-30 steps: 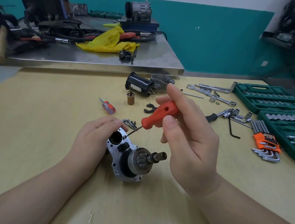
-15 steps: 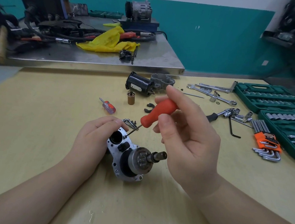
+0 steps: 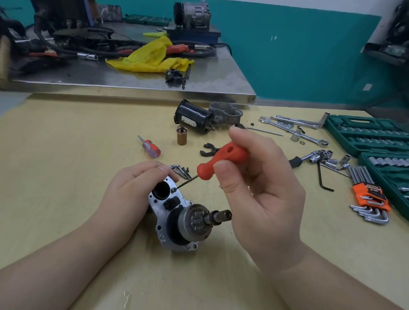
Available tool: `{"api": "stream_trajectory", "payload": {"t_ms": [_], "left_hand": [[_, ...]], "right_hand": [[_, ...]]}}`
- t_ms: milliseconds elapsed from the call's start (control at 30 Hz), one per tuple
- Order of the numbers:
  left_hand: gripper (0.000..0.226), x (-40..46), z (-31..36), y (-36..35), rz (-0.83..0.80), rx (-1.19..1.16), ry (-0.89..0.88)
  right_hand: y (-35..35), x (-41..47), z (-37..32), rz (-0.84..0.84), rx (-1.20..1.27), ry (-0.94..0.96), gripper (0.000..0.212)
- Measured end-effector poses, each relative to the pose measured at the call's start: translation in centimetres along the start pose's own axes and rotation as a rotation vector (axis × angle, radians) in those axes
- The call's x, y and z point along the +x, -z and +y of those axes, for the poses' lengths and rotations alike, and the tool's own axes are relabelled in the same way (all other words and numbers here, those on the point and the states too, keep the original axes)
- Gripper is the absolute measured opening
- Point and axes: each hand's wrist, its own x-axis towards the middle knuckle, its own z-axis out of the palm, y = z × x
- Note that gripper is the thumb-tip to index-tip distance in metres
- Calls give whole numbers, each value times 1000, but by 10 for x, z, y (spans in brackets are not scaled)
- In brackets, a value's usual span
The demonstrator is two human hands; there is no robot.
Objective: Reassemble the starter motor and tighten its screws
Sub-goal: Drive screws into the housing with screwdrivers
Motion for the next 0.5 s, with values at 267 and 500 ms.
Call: {"api": "stream_trajectory", "payload": {"t_ms": [267,500], "left_hand": [[29,0,-2,2,-19,-5,-8],[30,1,-1,2,-33,-10,1]], "right_hand": [[0,-2,-2,5,-35,-9,38],[2,1,-2,-19,-37,29,33]]}}
